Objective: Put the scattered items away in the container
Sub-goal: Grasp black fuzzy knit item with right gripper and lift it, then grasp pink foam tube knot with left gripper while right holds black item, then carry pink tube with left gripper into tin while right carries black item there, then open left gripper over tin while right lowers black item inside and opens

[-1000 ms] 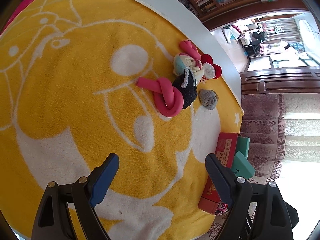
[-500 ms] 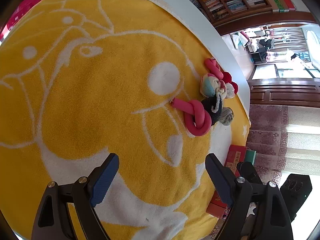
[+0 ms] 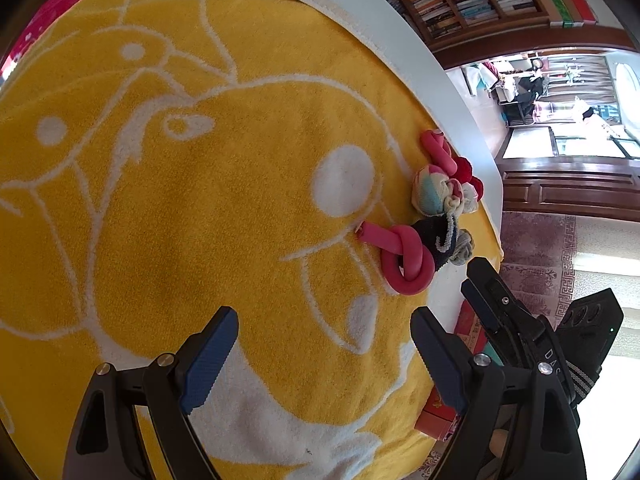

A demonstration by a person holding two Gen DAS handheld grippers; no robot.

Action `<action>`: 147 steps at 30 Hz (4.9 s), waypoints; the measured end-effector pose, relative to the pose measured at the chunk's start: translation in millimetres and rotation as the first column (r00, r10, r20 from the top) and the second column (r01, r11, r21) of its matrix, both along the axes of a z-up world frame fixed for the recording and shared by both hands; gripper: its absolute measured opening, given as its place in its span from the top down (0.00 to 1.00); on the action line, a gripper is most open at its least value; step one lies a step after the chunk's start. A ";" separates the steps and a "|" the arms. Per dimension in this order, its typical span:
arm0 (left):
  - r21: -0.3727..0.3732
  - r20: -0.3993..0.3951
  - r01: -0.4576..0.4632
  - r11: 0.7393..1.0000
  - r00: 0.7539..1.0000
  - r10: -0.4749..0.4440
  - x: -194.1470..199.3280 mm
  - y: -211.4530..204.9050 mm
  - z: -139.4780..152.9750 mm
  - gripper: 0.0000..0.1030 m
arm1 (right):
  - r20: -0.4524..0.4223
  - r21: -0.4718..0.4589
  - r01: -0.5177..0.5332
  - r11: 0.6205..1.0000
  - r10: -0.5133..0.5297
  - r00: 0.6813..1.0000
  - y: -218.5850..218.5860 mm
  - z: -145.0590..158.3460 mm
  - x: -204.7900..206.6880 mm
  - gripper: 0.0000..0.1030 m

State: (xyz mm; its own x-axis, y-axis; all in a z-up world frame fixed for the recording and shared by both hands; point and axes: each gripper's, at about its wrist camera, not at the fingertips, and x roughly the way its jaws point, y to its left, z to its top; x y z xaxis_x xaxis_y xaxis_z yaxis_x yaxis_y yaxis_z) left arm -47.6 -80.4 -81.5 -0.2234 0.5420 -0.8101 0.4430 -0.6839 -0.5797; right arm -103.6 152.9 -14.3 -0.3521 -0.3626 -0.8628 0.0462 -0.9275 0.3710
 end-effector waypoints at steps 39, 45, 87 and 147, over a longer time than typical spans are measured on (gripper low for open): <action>-0.116 -0.092 0.209 0.971 0.971 -0.220 -79.8 103.0 10.8 0.13 | -0.032 0.080 0.142 0.987 -0.140 0.990 77.8 0.3 45.7 0.52; -0.233 -0.099 0.281 0.931 0.945 -0.311 -92.4 133.0 1.2 0.13 | -0.033 0.094 0.146 0.985 -0.143 0.989 88.9 3.1 68.9 0.52; -0.261 -0.258 0.498 0.827 0.789 -0.557 15.1 284.9 81.1 0.48 | -0.193 0.079 0.340 0.937 -0.321 0.927 235.4 81.7 197.6 0.52; -0.162 -0.212 0.272 0.949 0.929 -0.303 40.1 187.2 76.8 0.22 | -0.222 0.067 0.249 0.966 -0.229 0.948 199.4 87.1 184.8 0.29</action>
